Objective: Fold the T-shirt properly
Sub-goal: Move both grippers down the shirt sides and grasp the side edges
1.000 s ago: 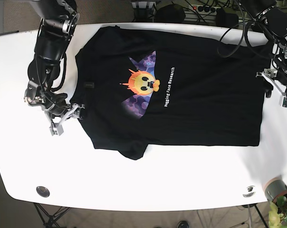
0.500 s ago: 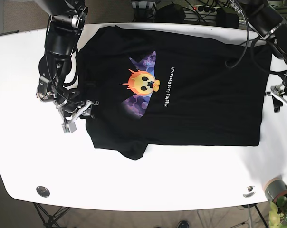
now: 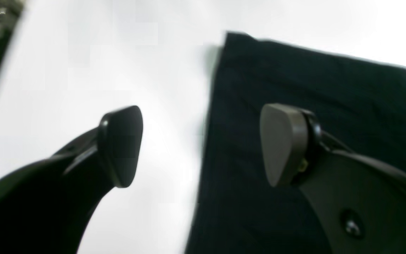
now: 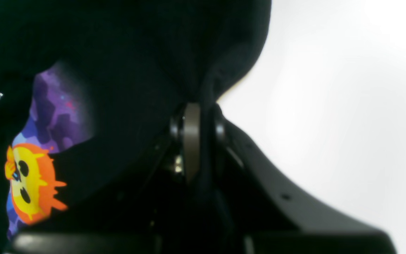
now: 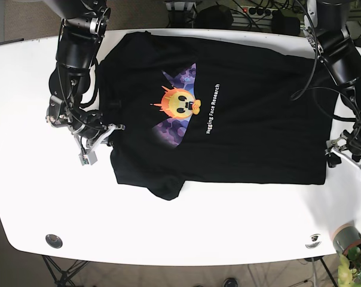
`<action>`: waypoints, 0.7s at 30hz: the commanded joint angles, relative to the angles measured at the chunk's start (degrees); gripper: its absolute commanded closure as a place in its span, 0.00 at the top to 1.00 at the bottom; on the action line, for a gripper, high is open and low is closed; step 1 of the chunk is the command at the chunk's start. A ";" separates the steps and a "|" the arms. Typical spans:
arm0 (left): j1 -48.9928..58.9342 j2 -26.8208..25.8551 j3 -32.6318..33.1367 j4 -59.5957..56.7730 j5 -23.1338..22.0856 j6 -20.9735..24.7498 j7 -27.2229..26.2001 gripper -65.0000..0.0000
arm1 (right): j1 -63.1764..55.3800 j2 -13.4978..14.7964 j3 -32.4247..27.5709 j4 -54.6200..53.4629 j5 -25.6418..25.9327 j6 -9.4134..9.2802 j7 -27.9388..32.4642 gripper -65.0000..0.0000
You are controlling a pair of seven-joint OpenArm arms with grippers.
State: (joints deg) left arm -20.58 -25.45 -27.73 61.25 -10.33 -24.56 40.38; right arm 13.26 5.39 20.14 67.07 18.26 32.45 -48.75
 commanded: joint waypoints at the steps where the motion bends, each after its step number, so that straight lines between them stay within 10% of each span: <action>1: -2.94 -1.58 0.87 -4.68 -0.44 0.25 -4.29 0.76 | 0.59 0.37 0.03 0.58 -0.99 -0.23 -1.40 0.04; 21: -6.63 -1.32 8.60 -24.37 -0.71 -0.28 -13.35 0.76 | 0.59 0.19 0.21 0.58 -0.55 -0.23 0.09 0.04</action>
State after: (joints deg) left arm -25.87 -26.35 -19.00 36.97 -10.98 -24.71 26.65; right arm 13.13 5.26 20.32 67.07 18.33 32.45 -47.99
